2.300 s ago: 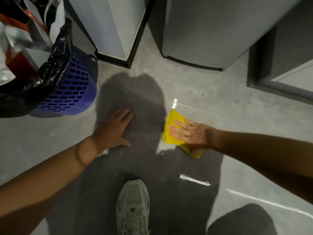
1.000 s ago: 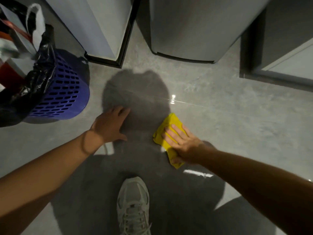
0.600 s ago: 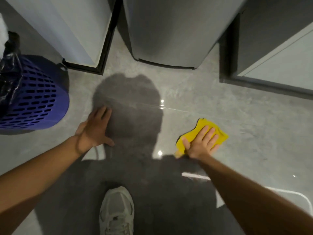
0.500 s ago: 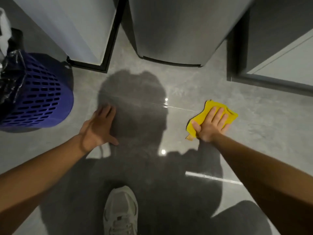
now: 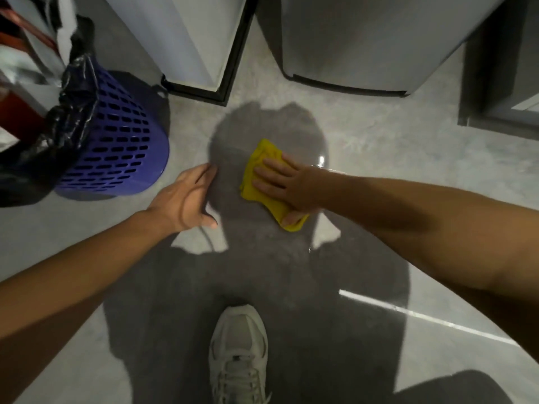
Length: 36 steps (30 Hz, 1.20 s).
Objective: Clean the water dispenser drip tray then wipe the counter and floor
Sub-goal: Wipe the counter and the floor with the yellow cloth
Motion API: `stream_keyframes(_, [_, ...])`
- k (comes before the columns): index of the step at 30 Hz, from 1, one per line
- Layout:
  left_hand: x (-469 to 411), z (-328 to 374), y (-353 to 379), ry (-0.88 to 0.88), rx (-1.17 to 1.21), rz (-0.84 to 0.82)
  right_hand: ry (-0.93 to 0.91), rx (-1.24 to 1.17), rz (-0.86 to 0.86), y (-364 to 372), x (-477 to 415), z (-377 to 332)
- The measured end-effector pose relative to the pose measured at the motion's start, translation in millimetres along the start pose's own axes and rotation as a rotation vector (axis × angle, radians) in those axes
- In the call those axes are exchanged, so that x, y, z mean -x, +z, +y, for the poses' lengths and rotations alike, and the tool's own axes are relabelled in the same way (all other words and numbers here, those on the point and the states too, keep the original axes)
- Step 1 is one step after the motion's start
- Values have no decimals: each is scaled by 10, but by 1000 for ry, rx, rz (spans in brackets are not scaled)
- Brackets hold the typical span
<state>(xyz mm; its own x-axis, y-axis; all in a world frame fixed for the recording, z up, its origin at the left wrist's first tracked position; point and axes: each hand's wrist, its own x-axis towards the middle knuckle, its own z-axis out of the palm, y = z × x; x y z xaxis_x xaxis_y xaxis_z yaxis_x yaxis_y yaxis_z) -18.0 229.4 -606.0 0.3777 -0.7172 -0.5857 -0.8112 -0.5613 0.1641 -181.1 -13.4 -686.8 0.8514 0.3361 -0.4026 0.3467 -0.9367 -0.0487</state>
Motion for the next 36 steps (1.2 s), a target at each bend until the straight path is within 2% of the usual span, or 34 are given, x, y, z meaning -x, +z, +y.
stream_keyframes(2, [24, -9, 13, 9, -53, -9, -67, -19, 8, 107, 211, -227])
stream_keyframes(4, [39, 30, 44, 48, -89, -11, -5, -90, -9, 275, 556, -484])
stream_keyframes(8, [2, 229, 119, 123, -146, -23, 426, -223, 107, 635, 1467, -817])
stream_keyframes(12, [-85, 417, 115, 123, -166, -69, 920, -401, 44, 874, 2101, -1282])
stream_keyframes(17, [-37, 414, 120, 116, -136, -54, 1333, -716, 57, 768, 1722, -2310])
stream_keyframes(20, [20, 347, 143, 80, -108, 13, 1444, -880, 76, 444, 929, -2629])
stream_keyframes(25, [146, 109, 325, -106, 57, 74, 1446, -953, 220, 25, -266, -2083])
stream_keyframes(29, [231, -114, 419, -29, 85, 91, 1341, -771, 293, -120, -752, -1230])
stream_keyframes(32, [279, -223, 520, 26, 76, 155, 1023, -638, 210, -131, -859, -575])
stream_keyframes(36, [365, -256, 574, 83, 78, 132, 501, -313, 222, -133, -679, -44])
